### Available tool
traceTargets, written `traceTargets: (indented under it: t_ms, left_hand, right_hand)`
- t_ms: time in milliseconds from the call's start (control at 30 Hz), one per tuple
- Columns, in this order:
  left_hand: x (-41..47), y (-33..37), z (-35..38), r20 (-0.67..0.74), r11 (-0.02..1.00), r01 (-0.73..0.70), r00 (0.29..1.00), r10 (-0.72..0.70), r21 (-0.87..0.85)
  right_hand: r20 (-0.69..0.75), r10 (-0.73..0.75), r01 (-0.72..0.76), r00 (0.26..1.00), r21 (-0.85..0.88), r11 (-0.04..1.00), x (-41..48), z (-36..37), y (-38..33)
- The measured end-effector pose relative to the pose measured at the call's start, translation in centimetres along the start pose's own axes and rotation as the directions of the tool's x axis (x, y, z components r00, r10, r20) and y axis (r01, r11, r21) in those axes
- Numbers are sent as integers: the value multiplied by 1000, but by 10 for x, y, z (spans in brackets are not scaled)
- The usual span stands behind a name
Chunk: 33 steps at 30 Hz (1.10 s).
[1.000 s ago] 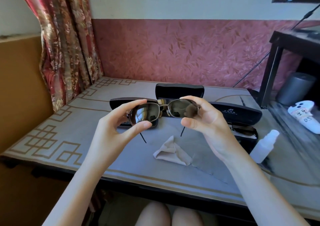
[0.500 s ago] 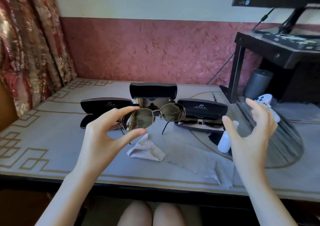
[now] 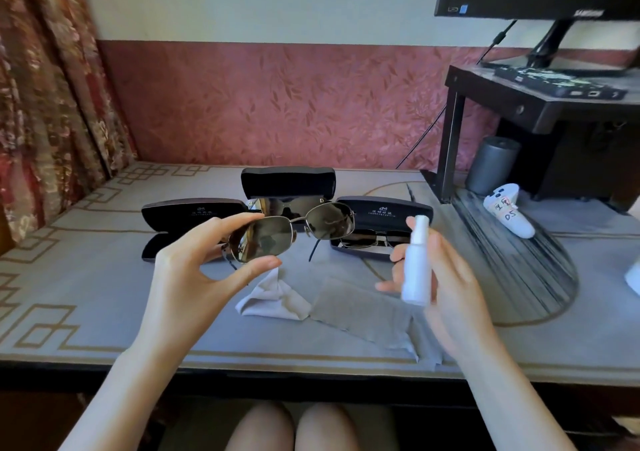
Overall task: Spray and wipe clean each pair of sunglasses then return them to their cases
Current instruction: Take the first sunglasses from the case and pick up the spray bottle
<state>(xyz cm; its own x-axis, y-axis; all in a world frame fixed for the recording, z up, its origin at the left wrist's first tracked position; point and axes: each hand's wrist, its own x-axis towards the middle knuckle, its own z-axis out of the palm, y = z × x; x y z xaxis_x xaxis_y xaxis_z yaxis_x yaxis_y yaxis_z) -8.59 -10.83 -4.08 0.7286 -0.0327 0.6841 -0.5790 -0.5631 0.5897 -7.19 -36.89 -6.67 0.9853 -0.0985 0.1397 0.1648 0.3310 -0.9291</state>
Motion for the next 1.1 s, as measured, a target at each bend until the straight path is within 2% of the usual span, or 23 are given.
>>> traceTargets:
  t_ms: [67,167,267,467,567,633,700,767,900,1100]
  left_hand:
    - [-1,0,-1,-13,1000,-9,1000,9,8]
    - [-2,2,-3,-23,999,-20,1000,21,25]
    - [-3,3,-6,-21,998,-36,999,37,50]
    - [-5,2,-11,-34,996,-52,998,55,79]
    - [-6,0,-13,-33,993,-58,998,62,103]
    - [-7,-1,-13,-31,992,-56,998,60,115]
    - [-7,-2,-13,-28,990,-60,998,64,129]
    - [-7,-2,-12,-22,987,-74,997,78,144]
    - [-8,-2,-13,-15,983,-91,995,94,162]
    - [-8,-3,-14,-19,984,-70,997,74,163]
  right_hand:
    - [147,87,-122,985,252,960,-4,10,-8]
    - [349,127,-265,928,382,885,-8,20,-11]
    - [440,125,-311,889,381,870,-10,27,-8]
    - [491,115,-308,864,333,891,-11,37,-5]
    - [446,62,-168,893,202,965,-14,40,-6]
    - [384,-38,19,922,53,998,-16,44,-8]
    - [335,-180,261,925,-213,942,-18,49,-8]
    - [316,-274,396,908,-440,806,-19,55,-6]
    - [315,-343,466,885,-604,647,-18,63,1]
    - [281,-287,401,916,-670,625,-16,60,7]
